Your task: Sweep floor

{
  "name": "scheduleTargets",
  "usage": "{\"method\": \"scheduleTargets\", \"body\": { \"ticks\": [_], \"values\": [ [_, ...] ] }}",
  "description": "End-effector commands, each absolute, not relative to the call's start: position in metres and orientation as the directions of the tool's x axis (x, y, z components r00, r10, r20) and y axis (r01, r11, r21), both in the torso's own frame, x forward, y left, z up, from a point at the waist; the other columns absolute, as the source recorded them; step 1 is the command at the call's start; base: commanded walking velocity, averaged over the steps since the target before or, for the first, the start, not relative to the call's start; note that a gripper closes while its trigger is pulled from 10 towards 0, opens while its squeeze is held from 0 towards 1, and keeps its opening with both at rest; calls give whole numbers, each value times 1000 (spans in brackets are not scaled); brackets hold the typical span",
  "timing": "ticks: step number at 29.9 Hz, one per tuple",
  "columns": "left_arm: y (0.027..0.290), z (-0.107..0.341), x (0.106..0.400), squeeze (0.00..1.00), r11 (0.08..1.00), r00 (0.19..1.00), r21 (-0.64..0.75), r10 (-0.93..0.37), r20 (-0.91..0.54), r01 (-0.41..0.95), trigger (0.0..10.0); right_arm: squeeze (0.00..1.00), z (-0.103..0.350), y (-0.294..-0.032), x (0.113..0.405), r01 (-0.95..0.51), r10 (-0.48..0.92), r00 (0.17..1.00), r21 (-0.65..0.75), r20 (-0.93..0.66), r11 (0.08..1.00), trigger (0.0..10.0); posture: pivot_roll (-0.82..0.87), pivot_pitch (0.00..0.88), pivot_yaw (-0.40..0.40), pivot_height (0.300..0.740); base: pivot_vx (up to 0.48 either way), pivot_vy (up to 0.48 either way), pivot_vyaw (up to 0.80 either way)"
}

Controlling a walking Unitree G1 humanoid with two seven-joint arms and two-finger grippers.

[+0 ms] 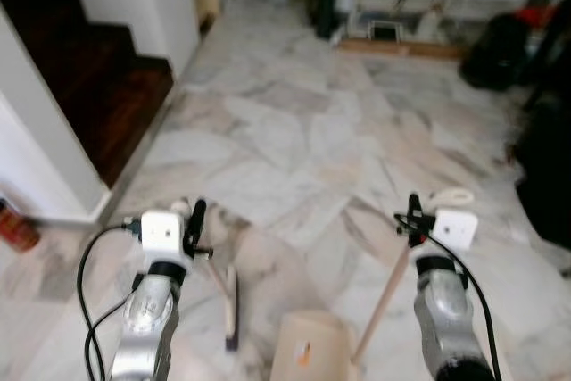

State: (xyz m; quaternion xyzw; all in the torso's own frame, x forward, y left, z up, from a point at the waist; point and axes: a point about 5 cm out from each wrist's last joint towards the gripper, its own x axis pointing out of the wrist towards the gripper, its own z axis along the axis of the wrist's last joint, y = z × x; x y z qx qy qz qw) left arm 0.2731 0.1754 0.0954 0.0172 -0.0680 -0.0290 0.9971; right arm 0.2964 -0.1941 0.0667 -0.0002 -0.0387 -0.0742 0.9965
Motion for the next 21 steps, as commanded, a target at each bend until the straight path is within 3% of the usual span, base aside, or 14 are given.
{"method": "scheduleTargets", "body": {
  "ticks": [1, 12, 18, 21],
  "values": [
    [177, 100, 272, 0, 998, 985, 48, -50, 164, 43, 10000, 0, 80, -194, 300, 144, -145, 979, 16, 145, 989, 10000, 21, 0, -15, 740, 0, 0, 0],
    [177, 101, 273, 0, 998, 984, 49, -54, 170, 46, 10000, 0, 79, -193, 300, 142, -144, 980, 23, 139, 990, 10000, 24, 0, -13, 740, 240, 0, 0],
    [177, 101, 273, 0, 998, 984, 52, -54, 170, 46, 10000, 0, 80, -191, 300, 138, -140, 980, 24, 140, 990, 10000, 26, 0, -13, 740, 242, 0, -624],
    [177, 101, 274, 0, 997, 984, 52, -57, 170, 48, 10000, 0, 80, -191, 300, 137, -138, 980, 19, 145, 990, 10000, 28, 0, -13, 740, 244, 0, 0]
  ]
}}
